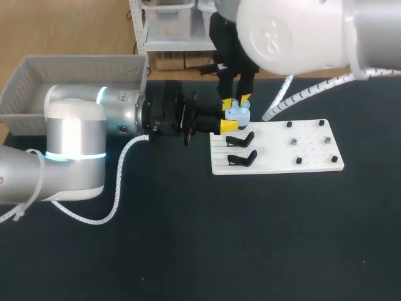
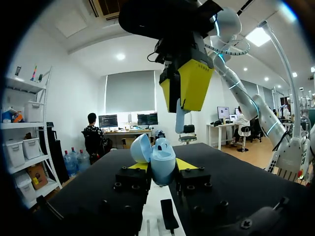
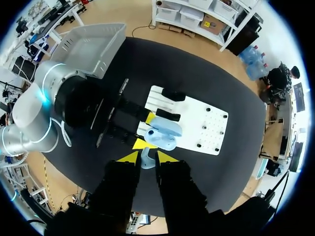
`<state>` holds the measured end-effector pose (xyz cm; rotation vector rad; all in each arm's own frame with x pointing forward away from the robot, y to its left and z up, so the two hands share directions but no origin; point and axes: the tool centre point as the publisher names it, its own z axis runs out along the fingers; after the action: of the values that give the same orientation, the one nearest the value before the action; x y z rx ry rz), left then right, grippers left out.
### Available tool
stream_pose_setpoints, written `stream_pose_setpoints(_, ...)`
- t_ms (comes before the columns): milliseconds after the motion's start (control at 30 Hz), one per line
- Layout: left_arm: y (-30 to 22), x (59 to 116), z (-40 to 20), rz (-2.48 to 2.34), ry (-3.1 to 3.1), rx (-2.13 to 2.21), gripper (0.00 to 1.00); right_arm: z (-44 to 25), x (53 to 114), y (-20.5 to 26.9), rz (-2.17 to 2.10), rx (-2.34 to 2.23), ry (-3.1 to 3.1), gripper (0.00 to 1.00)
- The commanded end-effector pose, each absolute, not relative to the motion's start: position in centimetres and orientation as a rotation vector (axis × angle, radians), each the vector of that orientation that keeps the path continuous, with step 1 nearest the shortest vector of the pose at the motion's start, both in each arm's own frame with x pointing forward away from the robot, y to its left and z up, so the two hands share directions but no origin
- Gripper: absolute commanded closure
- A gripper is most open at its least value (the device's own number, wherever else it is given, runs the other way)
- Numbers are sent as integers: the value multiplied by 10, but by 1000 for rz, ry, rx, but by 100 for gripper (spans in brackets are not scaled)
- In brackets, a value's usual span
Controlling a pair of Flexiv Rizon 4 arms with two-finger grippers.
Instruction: Pick up each earbud case from the left stands, insert the matching earbuds, close the lid, and place the case in the box.
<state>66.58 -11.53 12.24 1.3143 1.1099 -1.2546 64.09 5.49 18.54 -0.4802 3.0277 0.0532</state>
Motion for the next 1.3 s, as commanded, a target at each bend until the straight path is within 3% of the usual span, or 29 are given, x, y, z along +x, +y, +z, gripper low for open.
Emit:
stream_pose_setpoints(33,-115,665,121,-1251,1107,1311,100,181,644,61,42,-479,3037,100)
stream_pose_setpoints(1300,-115,665,121,-1251,1107,1311,100,165,657,56,34,-410,3068,100)
